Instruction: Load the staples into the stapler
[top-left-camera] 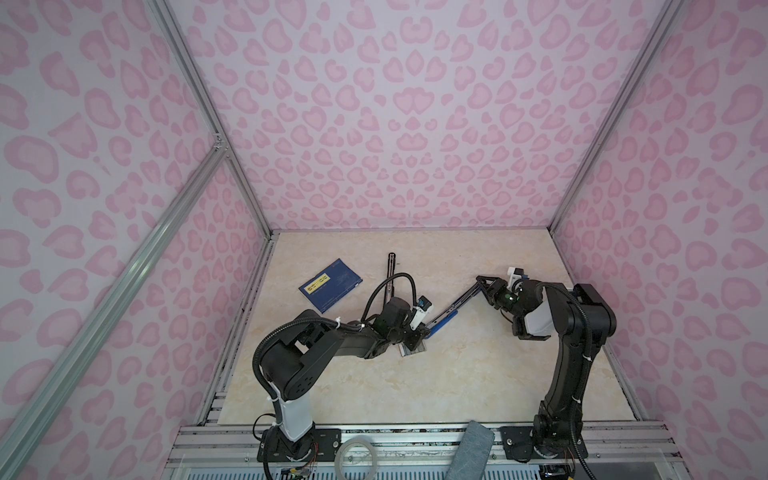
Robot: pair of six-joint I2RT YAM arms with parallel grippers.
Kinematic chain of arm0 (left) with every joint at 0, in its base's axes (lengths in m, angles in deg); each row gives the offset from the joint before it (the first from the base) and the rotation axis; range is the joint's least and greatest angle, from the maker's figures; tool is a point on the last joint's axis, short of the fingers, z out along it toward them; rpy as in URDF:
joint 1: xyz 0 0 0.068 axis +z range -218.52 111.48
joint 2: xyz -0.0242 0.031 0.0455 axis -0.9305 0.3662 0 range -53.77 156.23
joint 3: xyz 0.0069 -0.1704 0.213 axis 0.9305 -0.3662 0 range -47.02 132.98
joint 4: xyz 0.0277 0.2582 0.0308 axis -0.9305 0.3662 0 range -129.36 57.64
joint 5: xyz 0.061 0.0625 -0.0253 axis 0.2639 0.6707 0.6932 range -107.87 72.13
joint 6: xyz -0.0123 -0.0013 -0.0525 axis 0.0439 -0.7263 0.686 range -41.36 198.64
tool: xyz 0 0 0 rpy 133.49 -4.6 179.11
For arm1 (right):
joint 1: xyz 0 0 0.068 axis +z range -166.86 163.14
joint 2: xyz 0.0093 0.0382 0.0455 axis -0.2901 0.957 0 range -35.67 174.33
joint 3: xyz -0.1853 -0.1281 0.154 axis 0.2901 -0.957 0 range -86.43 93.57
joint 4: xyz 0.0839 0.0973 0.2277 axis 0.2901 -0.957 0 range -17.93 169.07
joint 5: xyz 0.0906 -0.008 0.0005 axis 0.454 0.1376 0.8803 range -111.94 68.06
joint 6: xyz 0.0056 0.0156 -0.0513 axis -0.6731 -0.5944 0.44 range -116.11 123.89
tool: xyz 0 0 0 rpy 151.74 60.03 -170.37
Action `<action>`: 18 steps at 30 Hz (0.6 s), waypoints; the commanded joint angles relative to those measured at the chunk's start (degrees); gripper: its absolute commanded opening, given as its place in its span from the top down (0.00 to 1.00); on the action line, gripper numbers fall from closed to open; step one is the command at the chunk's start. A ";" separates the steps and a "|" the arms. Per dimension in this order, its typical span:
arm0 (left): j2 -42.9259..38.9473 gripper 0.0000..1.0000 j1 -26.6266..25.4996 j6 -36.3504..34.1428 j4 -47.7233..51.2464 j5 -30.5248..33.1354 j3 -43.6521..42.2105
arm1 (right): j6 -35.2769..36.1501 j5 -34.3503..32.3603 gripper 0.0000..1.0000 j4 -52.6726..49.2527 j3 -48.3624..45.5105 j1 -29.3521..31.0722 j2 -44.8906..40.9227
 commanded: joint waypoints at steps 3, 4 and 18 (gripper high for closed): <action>0.45 0.80 -0.02 -0.69 0.28 -0.82 0.52 | 0.63 0.15 0.59 1.58 0.19 0.09 -0.37; 0.54 0.82 0.01 -0.78 0.42 -0.99 0.75 | 0.81 0.15 0.59 1.28 0.30 0.10 -0.48; 0.89 0.87 -0.02 -1.23 1.23 0.13 3.96 | 8.63 -0.94 0.58 -10.39 -0.33 0.49 -9.65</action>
